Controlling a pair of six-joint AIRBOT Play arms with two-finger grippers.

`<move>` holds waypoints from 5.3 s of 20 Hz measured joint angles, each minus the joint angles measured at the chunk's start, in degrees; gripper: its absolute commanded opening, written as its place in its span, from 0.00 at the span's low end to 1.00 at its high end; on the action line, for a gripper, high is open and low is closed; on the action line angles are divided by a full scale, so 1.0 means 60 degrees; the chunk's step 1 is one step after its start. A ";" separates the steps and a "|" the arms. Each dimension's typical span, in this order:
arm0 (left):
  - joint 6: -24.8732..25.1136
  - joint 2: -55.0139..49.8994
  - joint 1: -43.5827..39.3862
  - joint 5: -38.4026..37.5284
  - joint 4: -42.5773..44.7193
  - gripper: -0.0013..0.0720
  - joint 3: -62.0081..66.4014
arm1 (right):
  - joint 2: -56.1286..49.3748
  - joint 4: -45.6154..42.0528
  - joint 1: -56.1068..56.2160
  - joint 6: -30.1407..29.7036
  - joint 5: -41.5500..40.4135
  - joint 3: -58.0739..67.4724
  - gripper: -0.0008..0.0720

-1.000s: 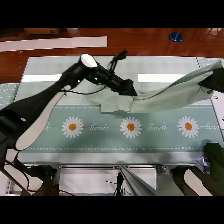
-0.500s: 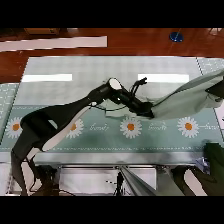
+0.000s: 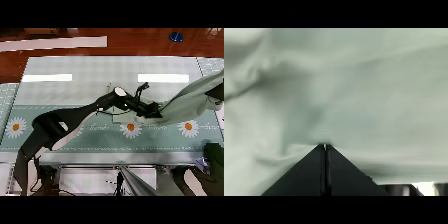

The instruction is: Fold the shirts.

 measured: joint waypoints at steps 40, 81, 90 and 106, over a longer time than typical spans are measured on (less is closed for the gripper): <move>0.0750 0.8579 0.8899 -0.4466 0.6827 0.54 -0.3351 | -0.1428 -0.4619 0.1650 0.0022 -0.2932 -0.2127 0.84; -0.0645 0.8531 0.8284 -0.4317 1.0134 0.54 -0.3741 | 0.1355 -0.1264 -0.3920 0.0036 0.0022 -0.0739 0.04; -0.0197 0.7919 0.8284 -0.3071 1.0142 0.54 -0.3745 | 0.1792 -0.6790 -0.6349 0.0605 0.1402 -0.0186 0.04; -0.0120 0.5847 0.9500 -0.0892 1.0378 0.54 -0.3745 | 0.2452 -1.1551 -0.9224 -0.0087 0.0936 -0.4506 0.05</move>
